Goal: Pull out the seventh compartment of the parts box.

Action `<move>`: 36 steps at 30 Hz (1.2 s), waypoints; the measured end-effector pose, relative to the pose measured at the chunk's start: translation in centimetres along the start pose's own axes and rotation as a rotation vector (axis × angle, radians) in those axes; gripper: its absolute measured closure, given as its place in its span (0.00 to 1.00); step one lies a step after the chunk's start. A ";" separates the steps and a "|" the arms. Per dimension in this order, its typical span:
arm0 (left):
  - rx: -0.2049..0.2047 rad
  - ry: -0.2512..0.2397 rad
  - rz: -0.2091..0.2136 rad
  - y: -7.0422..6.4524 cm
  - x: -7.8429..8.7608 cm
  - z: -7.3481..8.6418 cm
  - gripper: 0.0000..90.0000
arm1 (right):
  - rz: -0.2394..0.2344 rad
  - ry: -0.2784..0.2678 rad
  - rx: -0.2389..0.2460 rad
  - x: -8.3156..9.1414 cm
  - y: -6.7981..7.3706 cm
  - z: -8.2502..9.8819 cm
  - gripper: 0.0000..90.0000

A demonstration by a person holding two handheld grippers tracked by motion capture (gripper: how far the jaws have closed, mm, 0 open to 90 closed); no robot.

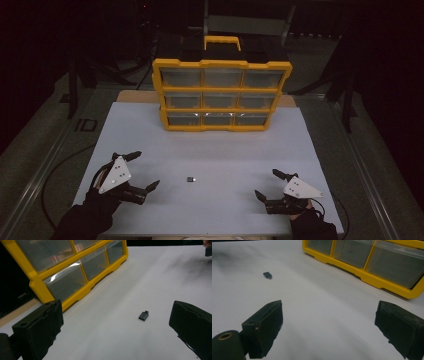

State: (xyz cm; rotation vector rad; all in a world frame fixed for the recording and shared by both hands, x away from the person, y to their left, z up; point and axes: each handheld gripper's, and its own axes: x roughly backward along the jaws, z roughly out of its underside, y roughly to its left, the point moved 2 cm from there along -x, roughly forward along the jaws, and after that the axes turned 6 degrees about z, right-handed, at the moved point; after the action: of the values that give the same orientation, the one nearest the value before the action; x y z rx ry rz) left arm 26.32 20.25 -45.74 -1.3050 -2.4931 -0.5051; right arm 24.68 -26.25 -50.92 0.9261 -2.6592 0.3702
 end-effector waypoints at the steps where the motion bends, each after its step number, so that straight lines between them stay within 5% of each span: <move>1: -0.010 0.001 -0.001 0.1 0.0 -0.3 0.00 | 0.000 0.000 0.000 0.0 0.0 0.0 0.09; 20: -0.132 0.013 0.023 1.4 -1.6 -4.9 0.00 | -0.007 0.003 0.007 0.0 0.1 0.0 0.09; 36: -0.220 0.065 0.041 1.1 -5.0 -6.7 0.00 | -0.013 0.007 0.003 -0.1 0.3 0.0 0.09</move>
State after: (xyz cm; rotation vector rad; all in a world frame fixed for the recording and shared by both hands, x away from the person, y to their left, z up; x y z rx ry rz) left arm 30.58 14.34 -41.56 -1.3902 -2.4069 -0.8179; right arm 24.58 -26.01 -50.97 0.9417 -2.6459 0.3741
